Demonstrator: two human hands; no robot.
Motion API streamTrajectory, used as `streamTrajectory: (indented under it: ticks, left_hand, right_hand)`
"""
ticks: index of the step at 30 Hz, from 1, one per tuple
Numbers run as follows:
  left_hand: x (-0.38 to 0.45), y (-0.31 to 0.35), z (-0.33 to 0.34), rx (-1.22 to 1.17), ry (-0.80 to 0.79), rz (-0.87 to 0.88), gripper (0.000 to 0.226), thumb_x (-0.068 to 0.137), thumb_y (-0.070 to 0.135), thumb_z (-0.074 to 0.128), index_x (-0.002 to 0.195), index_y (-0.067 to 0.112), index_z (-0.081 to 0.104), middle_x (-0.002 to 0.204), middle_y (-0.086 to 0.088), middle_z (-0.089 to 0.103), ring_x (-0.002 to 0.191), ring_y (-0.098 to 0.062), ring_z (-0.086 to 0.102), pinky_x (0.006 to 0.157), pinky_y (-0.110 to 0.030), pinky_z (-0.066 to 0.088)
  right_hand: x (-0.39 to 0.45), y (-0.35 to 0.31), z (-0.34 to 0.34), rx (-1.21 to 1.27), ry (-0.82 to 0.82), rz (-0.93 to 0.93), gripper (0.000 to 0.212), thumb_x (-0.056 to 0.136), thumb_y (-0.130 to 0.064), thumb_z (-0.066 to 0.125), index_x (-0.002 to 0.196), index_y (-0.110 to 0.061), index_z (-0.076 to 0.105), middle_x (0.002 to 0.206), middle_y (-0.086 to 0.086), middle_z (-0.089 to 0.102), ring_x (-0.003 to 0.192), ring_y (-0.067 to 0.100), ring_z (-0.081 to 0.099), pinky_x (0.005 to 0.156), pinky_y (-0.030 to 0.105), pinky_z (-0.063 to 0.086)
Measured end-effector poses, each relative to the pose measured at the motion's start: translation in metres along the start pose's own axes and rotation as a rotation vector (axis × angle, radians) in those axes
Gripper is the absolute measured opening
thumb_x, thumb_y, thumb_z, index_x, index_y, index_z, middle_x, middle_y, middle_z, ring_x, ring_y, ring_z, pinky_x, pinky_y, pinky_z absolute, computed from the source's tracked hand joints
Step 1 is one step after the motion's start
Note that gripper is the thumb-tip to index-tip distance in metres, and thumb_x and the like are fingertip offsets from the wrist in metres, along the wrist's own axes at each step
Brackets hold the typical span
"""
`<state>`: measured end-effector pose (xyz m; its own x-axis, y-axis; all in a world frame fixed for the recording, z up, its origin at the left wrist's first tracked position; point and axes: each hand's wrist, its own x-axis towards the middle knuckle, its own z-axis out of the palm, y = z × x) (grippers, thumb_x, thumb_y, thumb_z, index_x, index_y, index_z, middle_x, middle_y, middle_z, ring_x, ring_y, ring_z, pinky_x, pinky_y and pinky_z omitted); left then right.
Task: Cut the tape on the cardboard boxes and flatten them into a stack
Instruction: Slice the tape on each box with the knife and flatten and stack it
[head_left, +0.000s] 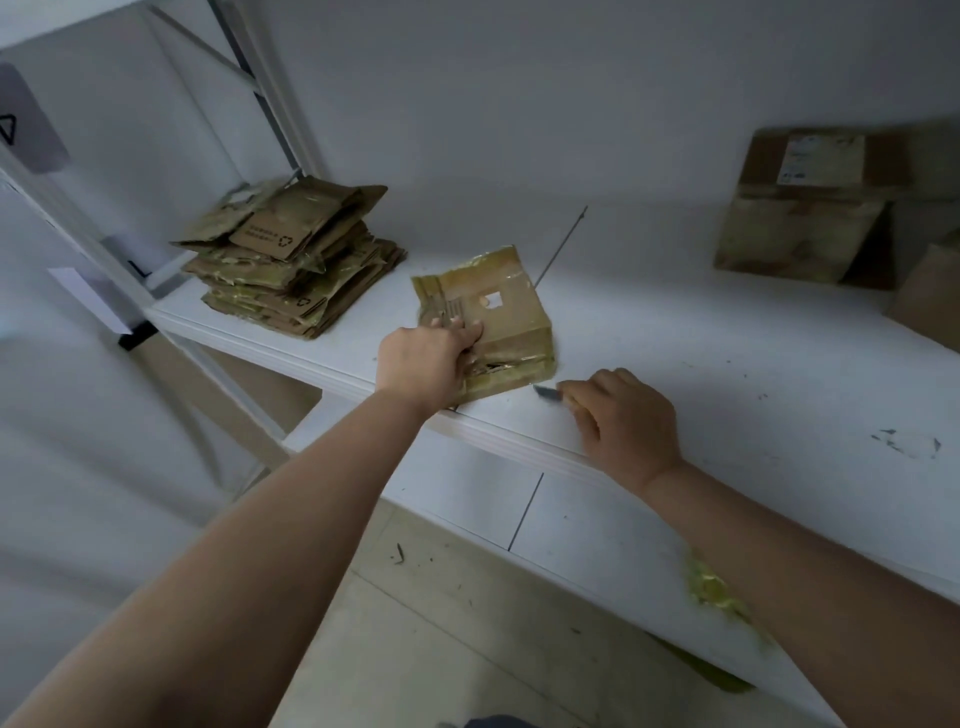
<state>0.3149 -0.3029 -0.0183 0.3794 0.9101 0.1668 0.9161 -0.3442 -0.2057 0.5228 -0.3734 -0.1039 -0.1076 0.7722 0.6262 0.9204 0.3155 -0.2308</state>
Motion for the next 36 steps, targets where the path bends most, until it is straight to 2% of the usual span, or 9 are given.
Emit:
streamTrajectory:
  ticks: [3, 7, 10, 13, 18, 23, 27, 31, 36]
  left_hand:
    - [0.002, -0.002, 0.005, -0.008, 0.028, -0.014, 0.040, 0.104, 0.035, 0.032, 0.143, 0.042, 0.038, 0.136, 0.012, 0.056, 0.119, -0.017, 0.058, 0.077, -0.032, 0.050]
    - [0.001, -0.005, 0.007, -0.058, 0.060, -0.014, 0.037, 0.103, 0.037, 0.035, 0.139, 0.043, 0.044, 0.123, 0.009, 0.065, 0.112, -0.020, 0.061, 0.072, -0.031, 0.045]
    - [0.000, -0.006, 0.004, -0.052, 0.055, -0.011, 0.037, 0.103, 0.039, 0.036, 0.138, 0.043, 0.045, 0.112, 0.003, 0.068, 0.103, -0.024, 0.063, 0.066, -0.029, 0.037]
    - [0.000, -0.007, 0.003, -0.036, 0.046, -0.004, 0.037, 0.103, 0.040, 0.035, 0.139, 0.043, 0.045, 0.106, 0.001, 0.069, 0.096, -0.026, 0.063, 0.065, -0.029, 0.034]
    - [0.001, -0.012, 0.004, 0.004, 0.035, 0.006, 0.039, 0.102, 0.043, 0.035, 0.141, 0.044, 0.040, 0.111, 0.001, 0.067, 0.095, -0.026, 0.062, 0.065, -0.031, 0.033]
    - [0.000, -0.014, 0.006, 0.019, 0.029, 0.028, 0.042, 0.101, 0.046, 0.035, 0.144, 0.042, 0.037, 0.114, 0.001, 0.066, 0.098, -0.025, 0.061, 0.067, -0.030, 0.033]
    - [0.000, -0.015, 0.006, -0.020, 0.015, 0.022, 0.044, 0.100, 0.049, 0.035, 0.143, 0.042, 0.038, 0.116, 0.000, 0.066, 0.100, -0.026, 0.060, 0.068, -0.030, 0.032]
    - [0.000, -0.017, 0.005, -0.029, 0.020, 0.043, 0.045, 0.100, 0.050, 0.035, 0.144, 0.040, 0.038, 0.116, -0.001, 0.066, 0.100, -0.026, 0.060, 0.069, -0.029, 0.031]
    - [-0.005, -0.013, 0.005, -0.059, 0.053, 0.050, 0.048, 0.100, 0.047, 0.038, 0.147, 0.039, 0.032, 0.139, 0.007, 0.054, 0.120, -0.019, 0.055, 0.079, -0.031, 0.041]
  right_hand:
    - [0.009, -0.008, 0.002, 0.049, -0.038, 0.014, 0.025, 0.066, -0.011, 0.076, 0.088, -0.020, 0.074, 0.074, 0.000, 0.063, 0.056, 0.025, 0.061, 0.042, 0.024, 0.042]
    - [0.029, -0.025, 0.006, 0.129, -0.139, -0.102, 0.038, 0.063, -0.001, 0.072, 0.094, -0.024, 0.072, 0.102, -0.008, 0.068, 0.060, 0.022, 0.064, 0.045, 0.025, 0.047]
    - [0.039, -0.033, 0.008, 0.117, -0.253, -0.138, 0.048, 0.068, 0.001, 0.066, 0.110, -0.023, 0.068, 0.120, -0.011, 0.064, 0.066, 0.026, 0.066, 0.052, 0.029, 0.051]
    - [0.043, -0.040, 0.010, 0.038, -0.391, -0.095, 0.051, 0.083, -0.009, 0.055, 0.132, -0.024, 0.052, 0.135, -0.012, 0.050, 0.080, 0.031, 0.064, 0.064, 0.032, 0.049]
    - [0.055, -0.051, 0.013, -0.051, -0.467, -0.086, 0.040, 0.087, -0.027, 0.054, 0.127, -0.024, 0.051, 0.122, -0.002, 0.045, 0.082, 0.030, 0.059, 0.062, 0.030, 0.039]
    - [0.038, -0.045, 0.014, -0.014, -0.416, -0.090, 0.041, 0.090, -0.031, 0.052, 0.130, -0.027, 0.051, 0.129, -0.008, 0.052, 0.085, 0.030, 0.062, 0.063, 0.027, 0.034]
    - [0.024, -0.040, 0.018, 0.030, -0.397, -0.169, 0.036, 0.090, -0.027, 0.054, 0.124, -0.024, 0.061, 0.126, -0.009, 0.060, 0.081, 0.028, 0.066, 0.064, 0.028, 0.045]
    - [0.014, -0.034, 0.023, 0.036, -0.293, -0.222, 0.033, 0.074, -0.026, 0.064, 0.106, -0.021, 0.073, 0.111, -0.006, 0.070, 0.049, 0.019, 0.063, 0.043, 0.024, 0.046]
    - [0.013, -0.031, 0.026, 0.109, -0.240, -0.179, 0.034, 0.076, -0.029, 0.058, 0.105, -0.021, 0.072, 0.111, -0.004, 0.071, 0.053, 0.023, 0.065, 0.047, 0.028, 0.049]
